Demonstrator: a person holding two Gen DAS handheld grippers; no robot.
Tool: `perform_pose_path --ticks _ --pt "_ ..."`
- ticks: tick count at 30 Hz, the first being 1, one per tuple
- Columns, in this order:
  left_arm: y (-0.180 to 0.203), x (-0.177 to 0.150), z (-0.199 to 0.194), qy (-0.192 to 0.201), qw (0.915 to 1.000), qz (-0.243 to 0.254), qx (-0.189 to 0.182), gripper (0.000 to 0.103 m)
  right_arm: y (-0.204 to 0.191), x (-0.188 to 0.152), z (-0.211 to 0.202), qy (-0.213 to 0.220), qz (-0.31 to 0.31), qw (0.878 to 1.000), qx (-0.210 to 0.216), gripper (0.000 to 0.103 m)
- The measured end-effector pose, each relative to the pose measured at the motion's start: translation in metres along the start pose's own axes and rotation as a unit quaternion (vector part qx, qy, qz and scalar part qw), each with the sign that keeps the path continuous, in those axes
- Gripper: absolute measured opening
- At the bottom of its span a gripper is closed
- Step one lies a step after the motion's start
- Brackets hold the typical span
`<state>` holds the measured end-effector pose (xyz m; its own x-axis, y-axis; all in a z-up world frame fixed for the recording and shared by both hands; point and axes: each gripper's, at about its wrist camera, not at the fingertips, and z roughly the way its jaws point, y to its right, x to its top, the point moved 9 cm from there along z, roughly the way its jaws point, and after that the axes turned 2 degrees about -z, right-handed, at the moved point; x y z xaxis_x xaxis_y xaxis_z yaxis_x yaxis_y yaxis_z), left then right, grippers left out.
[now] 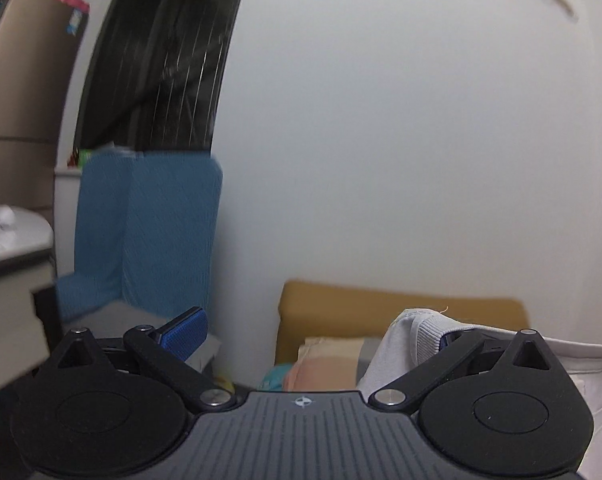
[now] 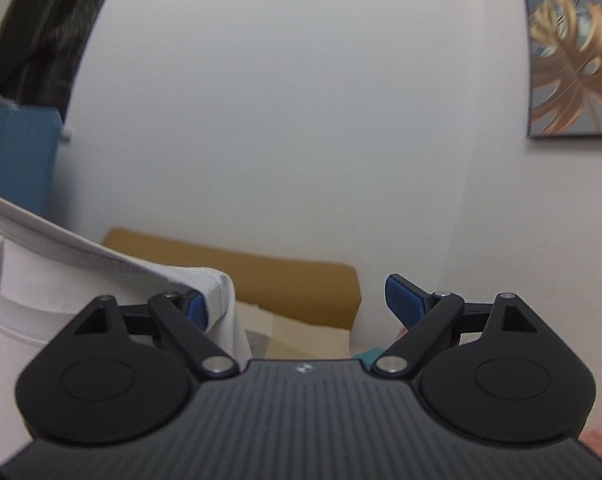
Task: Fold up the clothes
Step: 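Raise the T-shirt high with the left gripper to shake it out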
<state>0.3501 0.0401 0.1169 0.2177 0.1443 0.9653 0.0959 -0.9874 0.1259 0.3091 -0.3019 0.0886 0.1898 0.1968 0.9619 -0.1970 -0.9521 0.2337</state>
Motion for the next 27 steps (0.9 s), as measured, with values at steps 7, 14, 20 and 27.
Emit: perform_pose_path --ticks 7,14,20,27 --pt "-0.004 -0.134 0.215 -0.092 0.9947 0.013 0.044 0.103 -0.072 -0.118 0.183 -0.065 -0.015 0.998 0.010 0.088" --pt "-0.017 -0.259 0.336 -0.251 0.9660 0.049 0.041 0.100 -0.122 -0.234 0.287 -0.186 -0.030 0.980 0.072 0.088" --pt "-0.006 -0.289 0.350 -0.376 0.9185 0.116 -0.036 0.102 -0.146 -0.272 0.316 -0.333 0.044 0.923 0.189 0.088" --pt "-0.013 -0.266 0.333 -0.394 0.9144 0.061 -0.073 0.103 -0.166 -0.259 0.303 -0.370 0.099 0.895 0.230 0.088"
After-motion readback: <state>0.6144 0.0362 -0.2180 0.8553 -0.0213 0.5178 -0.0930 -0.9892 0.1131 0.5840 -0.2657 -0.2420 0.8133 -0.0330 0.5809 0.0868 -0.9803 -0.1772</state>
